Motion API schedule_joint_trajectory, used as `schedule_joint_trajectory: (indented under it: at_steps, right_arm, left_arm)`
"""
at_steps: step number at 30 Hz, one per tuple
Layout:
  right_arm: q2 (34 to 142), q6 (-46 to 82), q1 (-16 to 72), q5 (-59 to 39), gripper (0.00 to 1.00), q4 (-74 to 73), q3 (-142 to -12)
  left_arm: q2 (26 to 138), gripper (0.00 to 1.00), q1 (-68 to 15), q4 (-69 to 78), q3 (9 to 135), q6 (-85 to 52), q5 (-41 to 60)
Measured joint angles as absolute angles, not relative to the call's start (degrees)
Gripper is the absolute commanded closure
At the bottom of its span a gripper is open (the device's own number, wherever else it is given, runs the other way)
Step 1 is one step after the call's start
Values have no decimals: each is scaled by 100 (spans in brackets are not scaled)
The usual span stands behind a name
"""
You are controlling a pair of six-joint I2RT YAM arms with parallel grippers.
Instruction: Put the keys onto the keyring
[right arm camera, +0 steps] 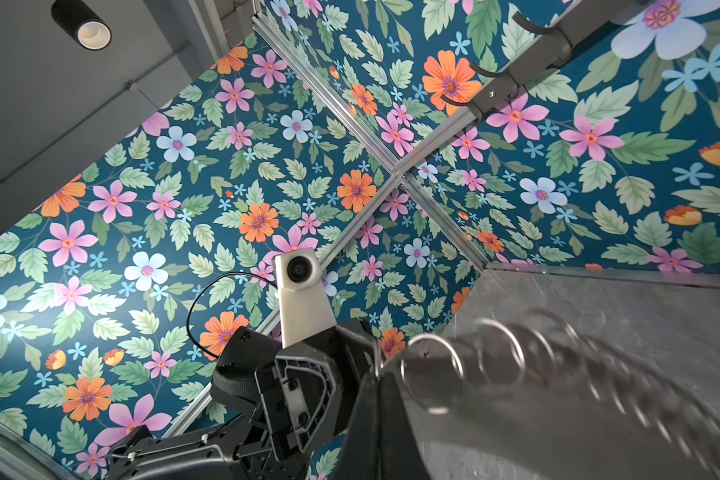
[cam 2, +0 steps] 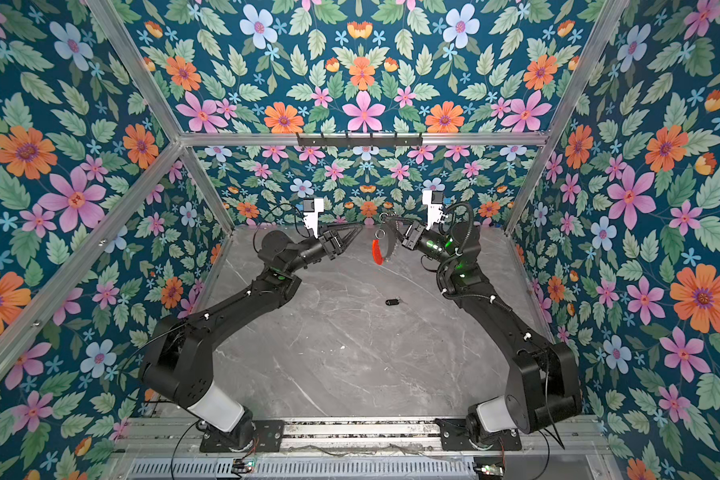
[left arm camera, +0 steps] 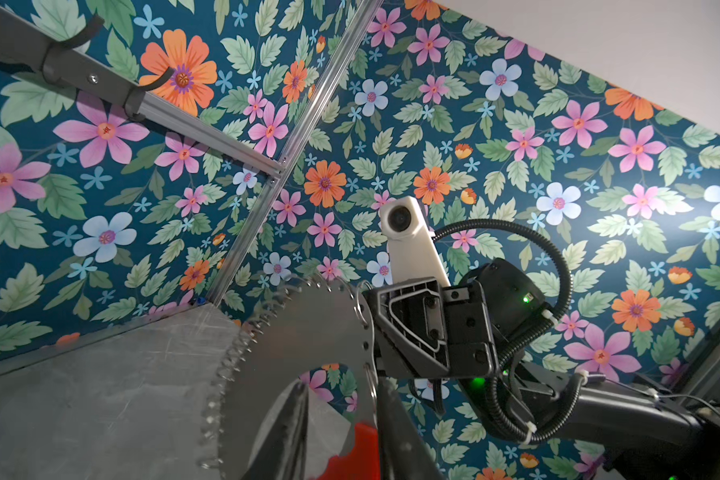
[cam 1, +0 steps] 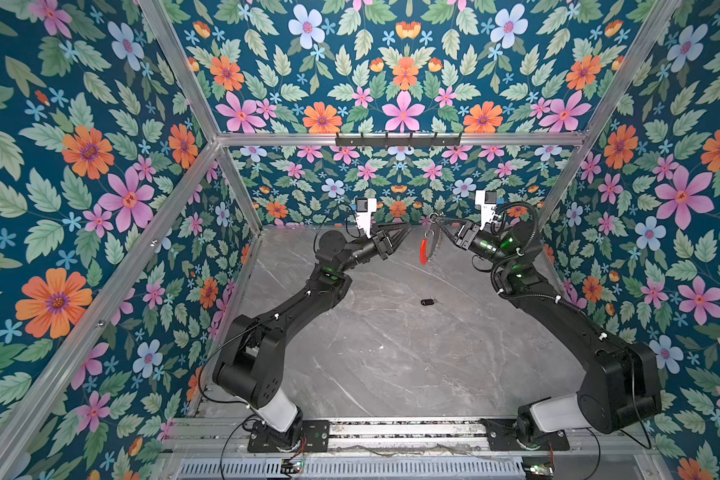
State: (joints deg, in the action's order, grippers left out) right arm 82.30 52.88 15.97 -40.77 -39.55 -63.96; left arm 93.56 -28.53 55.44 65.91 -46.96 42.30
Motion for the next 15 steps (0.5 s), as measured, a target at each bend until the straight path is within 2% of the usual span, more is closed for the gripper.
schedule_joint_trajectory:
  at_steps: [15]
  right_arm:
    - [8444, 5518, 1728, -4191, 100, -4309, -6475]
  left_arm:
    - [9933, 76, -2869, 6777, 6932, -5675, 4525]
